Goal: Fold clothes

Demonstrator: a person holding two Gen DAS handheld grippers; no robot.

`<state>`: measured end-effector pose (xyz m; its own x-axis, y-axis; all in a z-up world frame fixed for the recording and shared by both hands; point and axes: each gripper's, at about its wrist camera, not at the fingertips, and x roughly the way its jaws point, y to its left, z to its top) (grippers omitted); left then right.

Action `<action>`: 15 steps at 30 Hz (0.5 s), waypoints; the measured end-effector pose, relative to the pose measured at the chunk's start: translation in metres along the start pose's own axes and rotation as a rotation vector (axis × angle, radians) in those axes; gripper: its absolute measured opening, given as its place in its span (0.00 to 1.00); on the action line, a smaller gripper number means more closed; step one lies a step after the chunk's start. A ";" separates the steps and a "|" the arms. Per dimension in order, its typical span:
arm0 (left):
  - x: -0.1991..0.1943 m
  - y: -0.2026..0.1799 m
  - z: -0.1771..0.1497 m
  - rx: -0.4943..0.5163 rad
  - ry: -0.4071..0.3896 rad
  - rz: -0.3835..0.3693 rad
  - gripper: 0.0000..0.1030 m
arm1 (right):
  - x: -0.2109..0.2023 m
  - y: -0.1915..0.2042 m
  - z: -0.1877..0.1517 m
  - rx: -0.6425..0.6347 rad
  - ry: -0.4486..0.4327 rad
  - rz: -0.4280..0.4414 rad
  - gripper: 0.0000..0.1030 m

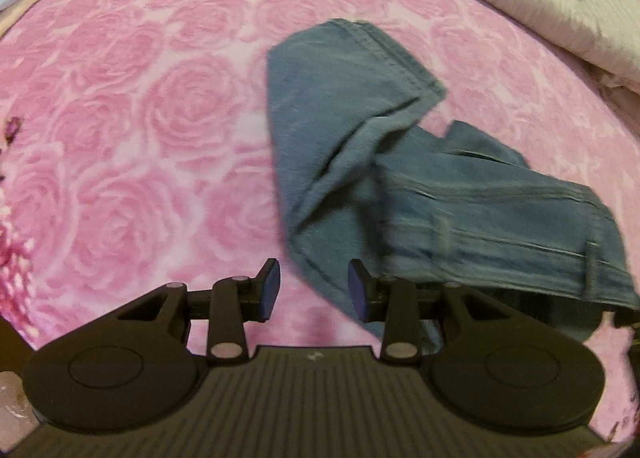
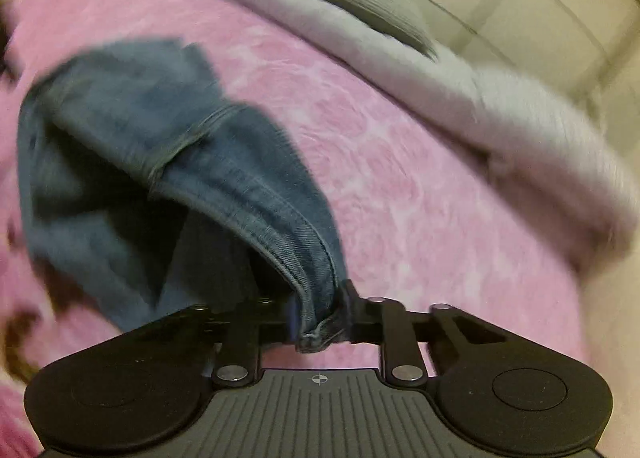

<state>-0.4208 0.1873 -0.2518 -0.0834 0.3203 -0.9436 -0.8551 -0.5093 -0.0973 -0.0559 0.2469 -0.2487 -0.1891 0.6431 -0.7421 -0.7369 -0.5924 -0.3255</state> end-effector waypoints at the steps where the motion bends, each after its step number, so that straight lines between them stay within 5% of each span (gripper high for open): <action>1: 0.001 0.003 0.001 0.005 -0.003 0.009 0.32 | -0.004 -0.013 0.003 0.094 0.019 -0.005 0.04; 5: 0.010 0.011 0.007 0.055 -0.027 0.035 0.32 | -0.015 -0.066 0.002 0.465 0.098 -0.076 0.03; 10: 0.024 0.008 0.019 0.125 -0.057 0.029 0.31 | -0.017 -0.095 -0.029 0.687 0.221 -0.027 0.04; 13: 0.033 0.000 0.027 0.194 -0.077 0.028 0.32 | -0.018 -0.082 -0.026 0.577 0.224 -0.042 0.04; 15: 0.039 -0.005 0.032 0.240 -0.090 0.028 0.32 | -0.011 -0.061 -0.020 0.460 0.245 -0.085 0.15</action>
